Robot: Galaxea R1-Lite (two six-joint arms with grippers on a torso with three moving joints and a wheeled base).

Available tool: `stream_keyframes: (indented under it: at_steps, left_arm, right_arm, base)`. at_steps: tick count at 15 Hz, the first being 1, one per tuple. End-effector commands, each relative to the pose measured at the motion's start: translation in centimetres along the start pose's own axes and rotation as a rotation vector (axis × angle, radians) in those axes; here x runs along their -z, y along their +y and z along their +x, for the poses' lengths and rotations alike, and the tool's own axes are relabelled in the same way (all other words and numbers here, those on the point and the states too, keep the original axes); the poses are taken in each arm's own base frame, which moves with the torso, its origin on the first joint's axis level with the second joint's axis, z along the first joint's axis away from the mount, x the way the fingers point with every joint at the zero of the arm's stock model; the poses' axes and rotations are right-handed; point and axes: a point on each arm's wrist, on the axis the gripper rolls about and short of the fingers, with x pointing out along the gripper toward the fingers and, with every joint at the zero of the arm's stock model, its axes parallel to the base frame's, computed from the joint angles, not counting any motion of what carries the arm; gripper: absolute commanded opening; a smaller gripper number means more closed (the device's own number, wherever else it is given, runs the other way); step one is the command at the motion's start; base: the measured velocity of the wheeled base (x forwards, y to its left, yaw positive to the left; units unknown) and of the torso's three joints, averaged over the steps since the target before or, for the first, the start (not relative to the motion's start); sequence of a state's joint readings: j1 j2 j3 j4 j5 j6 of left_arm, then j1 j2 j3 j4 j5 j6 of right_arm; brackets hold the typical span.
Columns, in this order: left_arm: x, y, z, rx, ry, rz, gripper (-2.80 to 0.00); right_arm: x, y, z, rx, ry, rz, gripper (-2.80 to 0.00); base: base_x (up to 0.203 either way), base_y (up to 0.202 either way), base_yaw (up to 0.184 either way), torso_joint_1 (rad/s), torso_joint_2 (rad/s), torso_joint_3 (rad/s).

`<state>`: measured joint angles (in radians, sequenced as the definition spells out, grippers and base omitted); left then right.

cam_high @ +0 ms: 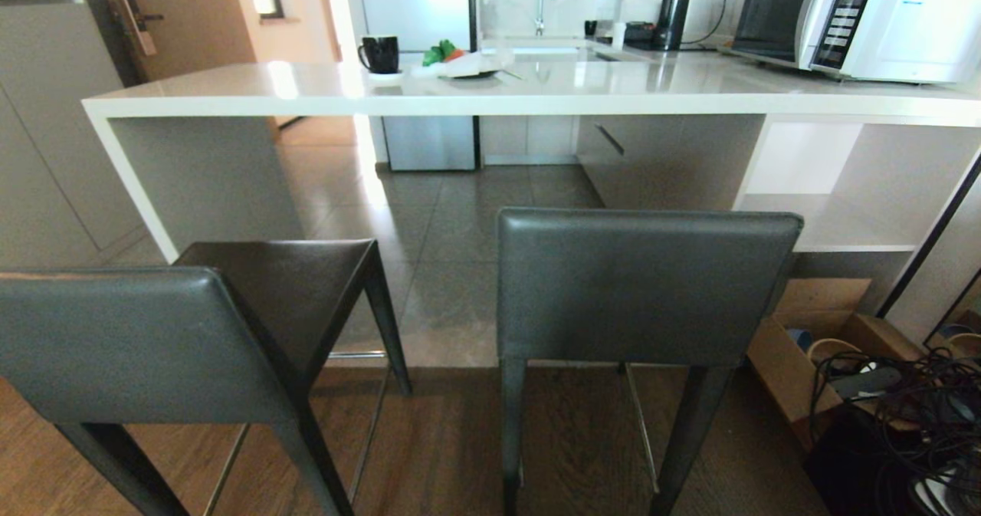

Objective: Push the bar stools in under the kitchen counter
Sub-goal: Push the gray chair back under the dining table

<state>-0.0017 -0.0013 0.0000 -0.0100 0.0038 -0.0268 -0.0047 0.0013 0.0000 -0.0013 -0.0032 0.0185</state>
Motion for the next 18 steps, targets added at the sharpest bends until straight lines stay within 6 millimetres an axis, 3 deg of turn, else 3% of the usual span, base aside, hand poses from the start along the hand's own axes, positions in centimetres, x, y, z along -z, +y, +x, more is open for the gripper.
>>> stream_keyframes:
  at_steps: [1,12,18]
  left_arm:
    - [0.03,0.00,0.02,-0.001,0.002,-0.001,-2.80]
    - [0.03,0.01,0.02,0.001,0.002,-0.001,-2.80]
    - [0.03,0.00,0.02,-0.001,0.002,-0.001,-2.80]
  right_arm:
    - [-0.01,0.00,0.01,0.001,0.002,0.000,-2.80]
    - [-0.01,0.00,0.01,0.001,0.002,0.000,-2.80]
    - [-0.01,0.00,0.01,0.001,0.002,0.000,-2.80]
  base:
    - [0.000,-0.196,0.004,0.002,0.00,0.007]
    - [0.000,-0.187,0.001,0.003,0.00,0.003]
    - [0.000,-0.014,0.000,0.001,0.00,0.000]
